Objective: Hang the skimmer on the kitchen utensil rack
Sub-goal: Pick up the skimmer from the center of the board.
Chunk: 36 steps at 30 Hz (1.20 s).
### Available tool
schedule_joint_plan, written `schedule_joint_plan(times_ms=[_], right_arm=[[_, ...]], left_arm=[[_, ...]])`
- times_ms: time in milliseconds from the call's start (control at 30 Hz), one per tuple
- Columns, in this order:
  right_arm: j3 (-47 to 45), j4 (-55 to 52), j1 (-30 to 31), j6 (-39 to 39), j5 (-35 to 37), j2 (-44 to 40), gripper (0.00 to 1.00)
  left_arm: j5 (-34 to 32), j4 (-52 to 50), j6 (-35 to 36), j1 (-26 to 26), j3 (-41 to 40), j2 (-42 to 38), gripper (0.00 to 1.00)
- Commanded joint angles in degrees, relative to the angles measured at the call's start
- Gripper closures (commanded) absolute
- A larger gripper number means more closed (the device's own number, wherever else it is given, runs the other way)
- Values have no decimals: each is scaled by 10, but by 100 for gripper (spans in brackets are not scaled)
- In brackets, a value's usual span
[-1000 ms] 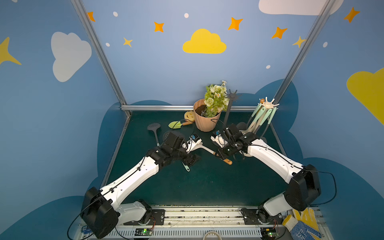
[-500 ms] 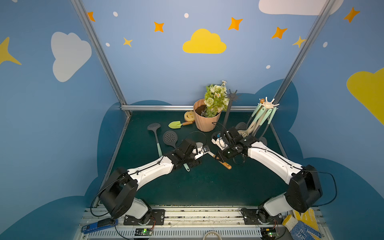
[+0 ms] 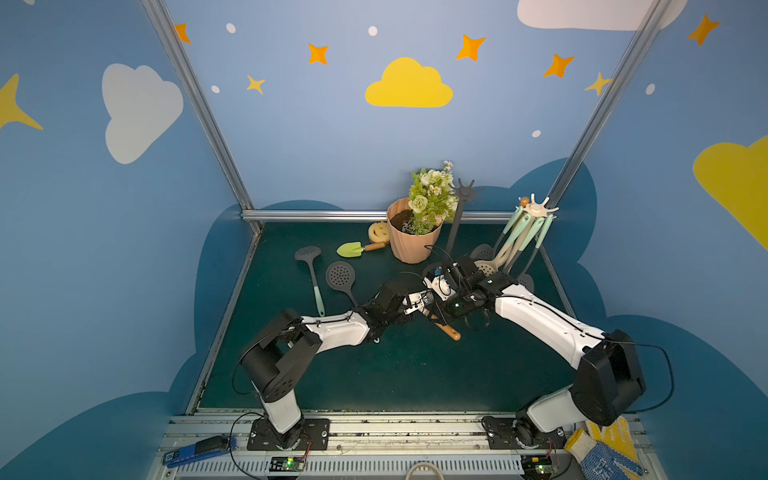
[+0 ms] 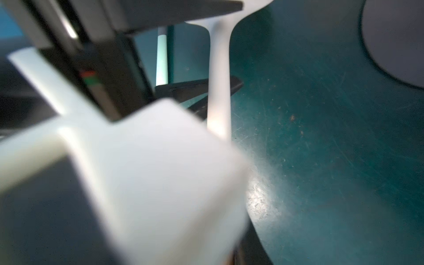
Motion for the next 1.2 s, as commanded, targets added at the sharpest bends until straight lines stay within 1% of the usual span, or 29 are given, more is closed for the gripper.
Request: schedule_joint_plan(times_ms=[0,67,167,233,300,367,467,567,667,733,867,967,1100,1167], right_arm=[[0,17,7,4,-29,-21,100],[2,18,7,4,-31,-23,100],[12,12,6,3,-33,-23,100],[20,4,6,0,-32,-25,98],[28,-4,6,-2,-26,-32,95],[39,-18,4,-5,-14,-42,88],[61,-39,1,-9,9,-62,74],[81,-54,-3,-12,27,-86,62],[97,-61,-6,-19,41,-110,54],[114,-72,-9,-27,47,-124,50],[161,-98,-23,-41,64,-153,47],[183,-98,-35,-47,72,-179,45],[179,-69,-48,-48,80,-213,44],[158,-39,-53,-46,84,-237,43]], left_arm=[[10,44,33,-12,11,8,54],[17,49,35,-14,6,7,60],[14,54,38,-18,3,5,67],[12,57,41,-23,-1,0,72],[10,68,44,-27,-9,-4,75],[4,82,44,-32,-16,-5,77],[-1,80,43,-35,-19,-9,79],[0,67,37,-37,-17,-15,81],[6,48,29,-38,-11,-22,82],[6,36,20,-37,-7,-27,82],[13,1,2,-38,6,-37,82],[15,-29,-25,-38,19,-46,82],[23,-58,-74,-37,29,-63,82],[32,-70,-101,-37,31,-73,83]])
